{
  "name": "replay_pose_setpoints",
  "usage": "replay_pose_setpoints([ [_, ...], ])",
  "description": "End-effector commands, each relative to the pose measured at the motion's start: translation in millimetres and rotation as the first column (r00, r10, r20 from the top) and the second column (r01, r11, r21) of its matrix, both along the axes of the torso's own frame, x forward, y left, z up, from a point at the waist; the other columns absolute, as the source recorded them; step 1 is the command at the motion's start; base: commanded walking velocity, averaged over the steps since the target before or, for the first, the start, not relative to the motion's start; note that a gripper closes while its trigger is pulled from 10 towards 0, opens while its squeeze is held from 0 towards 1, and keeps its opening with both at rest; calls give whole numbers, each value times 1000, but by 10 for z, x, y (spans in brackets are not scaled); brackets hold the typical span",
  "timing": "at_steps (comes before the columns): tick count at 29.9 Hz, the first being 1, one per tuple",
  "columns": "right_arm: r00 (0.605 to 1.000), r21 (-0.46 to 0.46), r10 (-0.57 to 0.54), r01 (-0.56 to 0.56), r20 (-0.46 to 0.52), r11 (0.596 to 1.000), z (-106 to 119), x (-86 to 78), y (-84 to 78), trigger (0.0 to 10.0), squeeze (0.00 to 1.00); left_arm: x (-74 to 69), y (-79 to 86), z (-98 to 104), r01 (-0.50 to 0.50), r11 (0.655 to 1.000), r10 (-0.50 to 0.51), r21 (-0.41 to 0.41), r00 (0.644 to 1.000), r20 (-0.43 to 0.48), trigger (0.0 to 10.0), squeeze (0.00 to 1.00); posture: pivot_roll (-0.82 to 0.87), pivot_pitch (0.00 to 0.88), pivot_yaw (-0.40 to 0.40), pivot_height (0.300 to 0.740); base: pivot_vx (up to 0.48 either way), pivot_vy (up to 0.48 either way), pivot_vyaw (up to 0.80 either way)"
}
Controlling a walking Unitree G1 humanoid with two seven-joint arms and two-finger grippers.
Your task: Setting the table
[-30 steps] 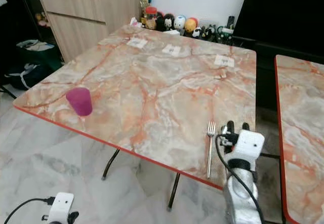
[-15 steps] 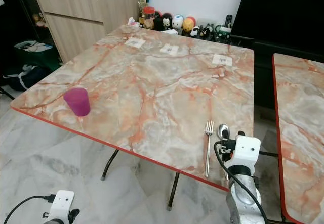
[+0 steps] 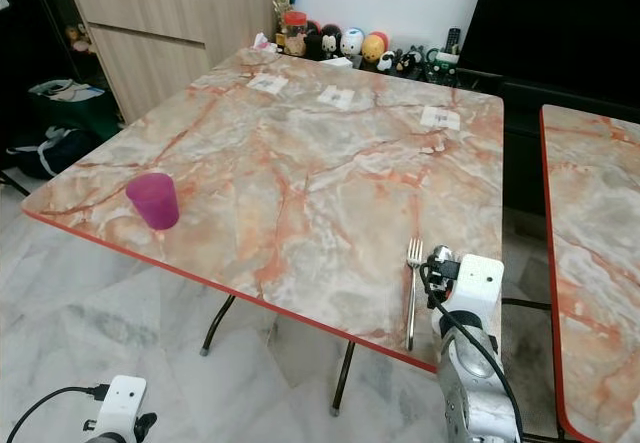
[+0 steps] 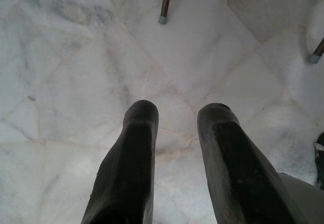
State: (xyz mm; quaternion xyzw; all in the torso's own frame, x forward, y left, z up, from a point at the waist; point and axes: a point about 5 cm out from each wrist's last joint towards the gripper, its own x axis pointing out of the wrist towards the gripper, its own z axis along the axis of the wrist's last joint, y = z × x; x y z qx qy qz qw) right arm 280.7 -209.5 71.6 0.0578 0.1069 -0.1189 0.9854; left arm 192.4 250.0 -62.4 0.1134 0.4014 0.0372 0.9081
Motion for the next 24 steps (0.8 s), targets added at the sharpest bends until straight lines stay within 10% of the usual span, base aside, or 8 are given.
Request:
replay_pose_setpoints([
  [1, 1000, 5, -25, 25, -14, 1000, 3, 9, -61, 10000, 0, -37, 25, -17, 1, 1000, -1, 5, 1000, -25, 10000, 0, 80, 7, -42, 740, 0, 0, 0],
  [24, 987, 35, 3, 3, -160, 999, -231, -93, -157, 10000, 0, -46, 31, -19, 8, 1000, -8, 10, 1000, -28, 10000, 0, 89, 13, -38, 740, 0, 0, 0],
])
